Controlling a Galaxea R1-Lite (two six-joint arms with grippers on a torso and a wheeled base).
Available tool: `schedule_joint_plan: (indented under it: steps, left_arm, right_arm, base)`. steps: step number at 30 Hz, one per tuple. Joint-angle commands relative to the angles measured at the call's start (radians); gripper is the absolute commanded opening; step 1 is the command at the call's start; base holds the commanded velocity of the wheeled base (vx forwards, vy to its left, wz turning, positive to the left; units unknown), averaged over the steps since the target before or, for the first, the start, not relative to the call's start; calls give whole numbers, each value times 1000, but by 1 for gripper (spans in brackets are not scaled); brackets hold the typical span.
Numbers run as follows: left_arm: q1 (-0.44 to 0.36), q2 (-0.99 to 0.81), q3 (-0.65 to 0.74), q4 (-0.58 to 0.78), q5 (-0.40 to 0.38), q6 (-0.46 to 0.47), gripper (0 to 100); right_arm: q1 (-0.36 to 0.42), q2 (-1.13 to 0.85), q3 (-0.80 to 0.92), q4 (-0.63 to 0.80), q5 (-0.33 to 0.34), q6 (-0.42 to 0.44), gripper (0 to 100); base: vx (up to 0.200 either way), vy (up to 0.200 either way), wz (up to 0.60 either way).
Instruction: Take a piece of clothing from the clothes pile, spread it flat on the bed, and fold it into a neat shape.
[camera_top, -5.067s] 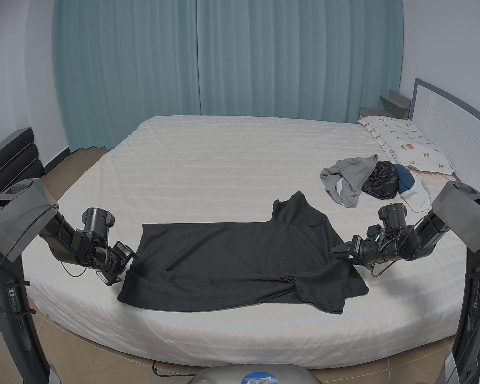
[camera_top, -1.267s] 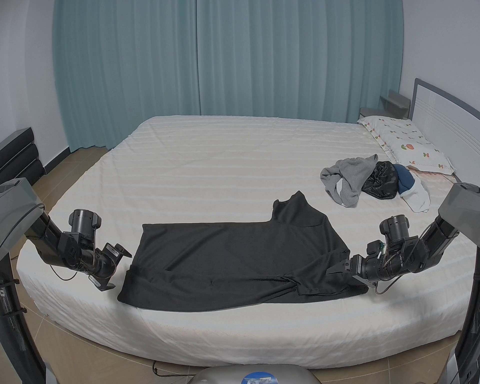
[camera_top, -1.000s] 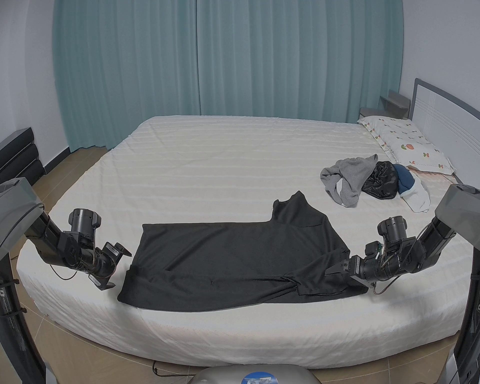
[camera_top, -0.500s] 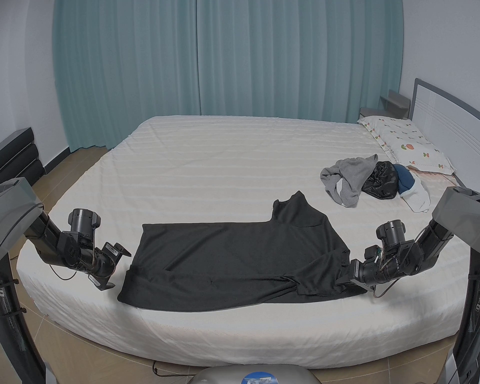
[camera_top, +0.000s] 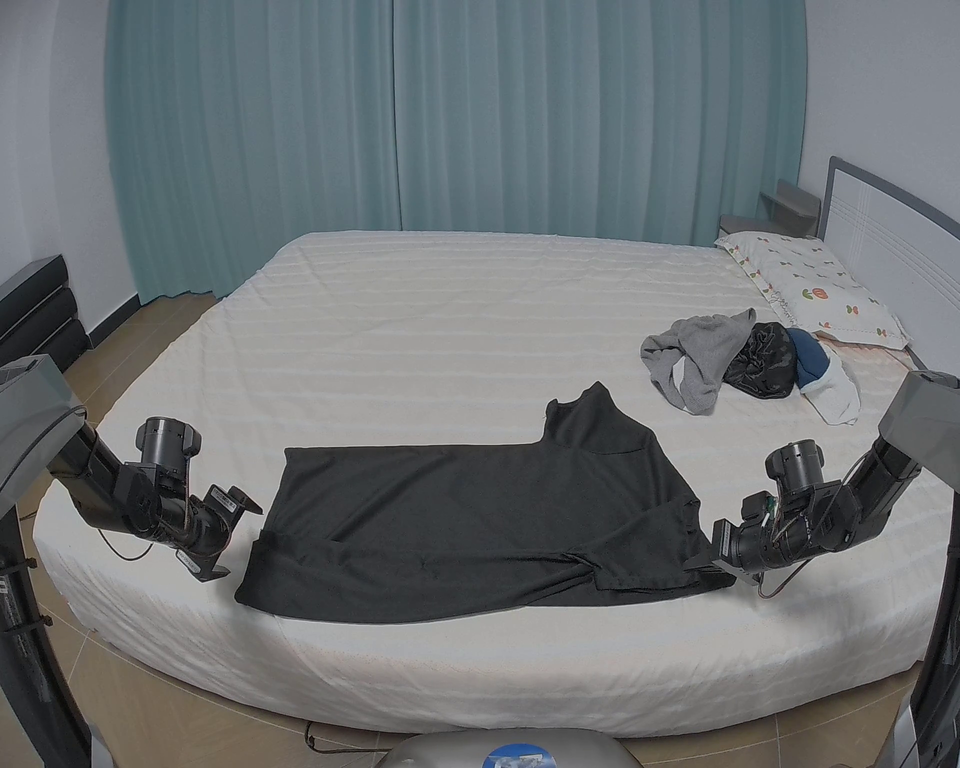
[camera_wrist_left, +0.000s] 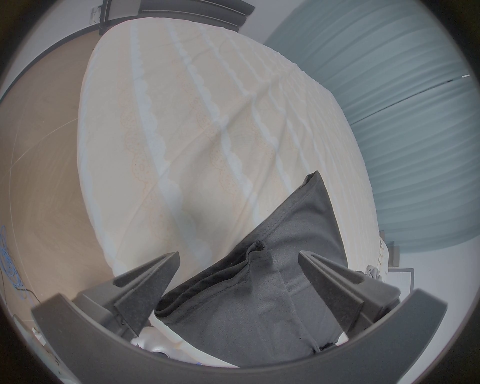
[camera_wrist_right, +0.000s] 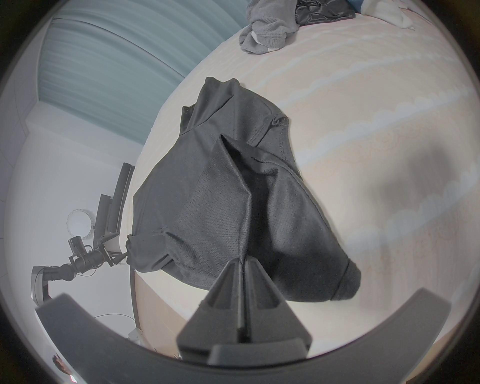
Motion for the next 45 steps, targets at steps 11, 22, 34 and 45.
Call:
schedule_joint_plan:
  steps: [11, 22, 34, 45]
  left_arm:
    - [0, -10, -2, -1, 1, 1, 100]
    - [3, -42, -2, -5, 0, -27, 100]
    - [23, -55, -2, -8, -12, -33, 100]
    - [-7, -73, 70, -11, -12, 65, 100]
  right_arm:
    - [-7, -23, 21, -1, 1, -2, 100]
    - [-39, -107, 34, -1, 4, 25, 100]
    - [-53, -146, 24, -11, 2, 91, 100]
    - [-53, -127, 34, -50, 2, 91, 100]
  base:
    - [0, 0, 0]
    - [0, 0, 0]
    - [150, 0, 0]
    - [0, 0, 0]
